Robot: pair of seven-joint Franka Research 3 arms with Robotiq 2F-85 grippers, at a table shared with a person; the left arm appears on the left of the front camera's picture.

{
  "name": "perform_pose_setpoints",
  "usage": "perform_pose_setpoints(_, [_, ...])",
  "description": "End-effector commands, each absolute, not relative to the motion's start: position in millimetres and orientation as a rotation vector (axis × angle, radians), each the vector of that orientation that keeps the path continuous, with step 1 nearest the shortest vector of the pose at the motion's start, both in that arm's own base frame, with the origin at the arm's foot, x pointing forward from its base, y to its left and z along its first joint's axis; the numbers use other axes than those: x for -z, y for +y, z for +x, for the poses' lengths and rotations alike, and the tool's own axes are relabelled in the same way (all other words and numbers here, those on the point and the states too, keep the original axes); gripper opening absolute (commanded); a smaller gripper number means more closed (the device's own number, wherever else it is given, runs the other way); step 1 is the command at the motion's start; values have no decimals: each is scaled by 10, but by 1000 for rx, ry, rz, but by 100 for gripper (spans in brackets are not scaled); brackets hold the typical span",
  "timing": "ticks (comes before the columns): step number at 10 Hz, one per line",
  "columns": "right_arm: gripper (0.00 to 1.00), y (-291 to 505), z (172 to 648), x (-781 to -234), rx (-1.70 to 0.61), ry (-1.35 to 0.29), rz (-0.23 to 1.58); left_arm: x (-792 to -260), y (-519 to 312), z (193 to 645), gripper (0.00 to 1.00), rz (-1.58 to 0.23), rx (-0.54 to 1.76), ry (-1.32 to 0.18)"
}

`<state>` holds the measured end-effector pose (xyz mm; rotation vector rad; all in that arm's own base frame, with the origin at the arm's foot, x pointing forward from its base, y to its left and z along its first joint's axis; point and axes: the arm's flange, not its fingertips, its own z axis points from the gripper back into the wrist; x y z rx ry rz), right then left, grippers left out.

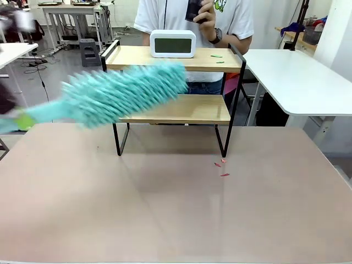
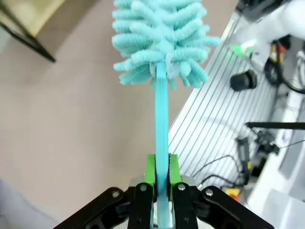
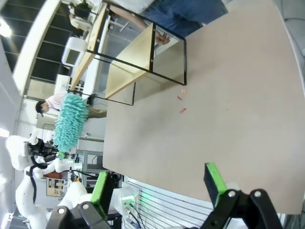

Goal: Clean the shelf.
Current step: Clean the specific tier of the Shelf with the Duster once objects are removed.

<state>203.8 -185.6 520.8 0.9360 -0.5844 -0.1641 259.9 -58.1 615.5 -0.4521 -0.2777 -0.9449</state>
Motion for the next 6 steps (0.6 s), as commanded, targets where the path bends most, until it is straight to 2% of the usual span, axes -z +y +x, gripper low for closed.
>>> perform_pose_setpoints(1, [100, -1857, 2049, -5229, 144, -609, 946, -6063, 157, 2170, 12, -561, 775, -456])
perform_pose_setpoints(3, [100, -1857, 2049, -5229, 144, -609, 946, -5893, 771, 1897, 12, -706, 715, -601])
perform_pose_setpoints(4, [100, -1857, 2049, -5229, 144, -609, 946, -5808, 977, 1954, 12, -766, 537, -644])
perform_pose_setpoints(5, [100, -1857, 2049, -5229, 144, -609, 946, -5720, 1153, 2097, 12, -856, 245, -611])
perform_pose_setpoints(6, [100, -1857, 2049, -5229, 144, -609, 946, -5661, 1208, 2229, 12, -917, 128, -553])
